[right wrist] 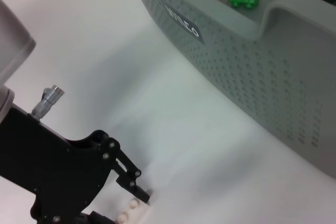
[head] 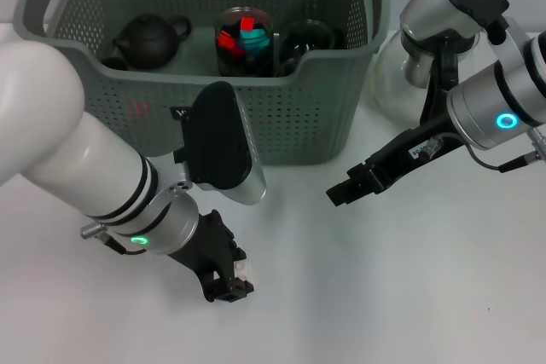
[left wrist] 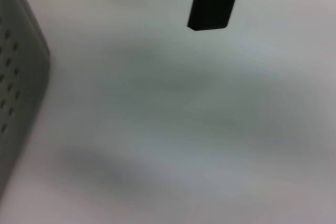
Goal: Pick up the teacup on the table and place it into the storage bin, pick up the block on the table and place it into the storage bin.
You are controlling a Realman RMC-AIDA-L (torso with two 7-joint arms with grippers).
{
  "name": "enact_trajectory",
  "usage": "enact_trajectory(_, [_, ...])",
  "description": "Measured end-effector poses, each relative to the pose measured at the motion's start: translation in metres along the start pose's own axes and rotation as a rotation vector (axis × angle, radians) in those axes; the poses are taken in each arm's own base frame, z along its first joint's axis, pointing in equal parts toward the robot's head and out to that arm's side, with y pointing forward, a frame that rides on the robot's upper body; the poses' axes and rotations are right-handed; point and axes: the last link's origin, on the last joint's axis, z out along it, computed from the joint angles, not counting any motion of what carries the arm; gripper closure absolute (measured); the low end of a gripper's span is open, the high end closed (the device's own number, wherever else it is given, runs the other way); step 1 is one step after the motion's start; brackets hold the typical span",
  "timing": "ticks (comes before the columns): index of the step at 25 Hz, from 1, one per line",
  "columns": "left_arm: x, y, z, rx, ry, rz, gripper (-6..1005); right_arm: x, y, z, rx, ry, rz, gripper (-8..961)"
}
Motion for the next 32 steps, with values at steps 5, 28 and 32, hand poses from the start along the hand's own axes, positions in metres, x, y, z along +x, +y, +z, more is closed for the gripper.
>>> enact_trajectory(5, [0.000, -0.003, -0.005, 0.008, 0.008, -0.019, 583, 0.000, 0.000, 0.000, 0.000, -0.001, 0.002, 394])
enact_trajectory(28, [-0.045, -0.055, -0.199, -0.008, 0.775, -0.183, 505, 0.000, 0.001, -0.001, -0.009, 0.011, 0.003, 395])
enact_trajectory(32, [-0.033, -0.080, -0.216, 0.109, 0.884, -0.225, 491, 0.000, 0.003, 0.000, -0.013, 0.015, 0.001, 394])
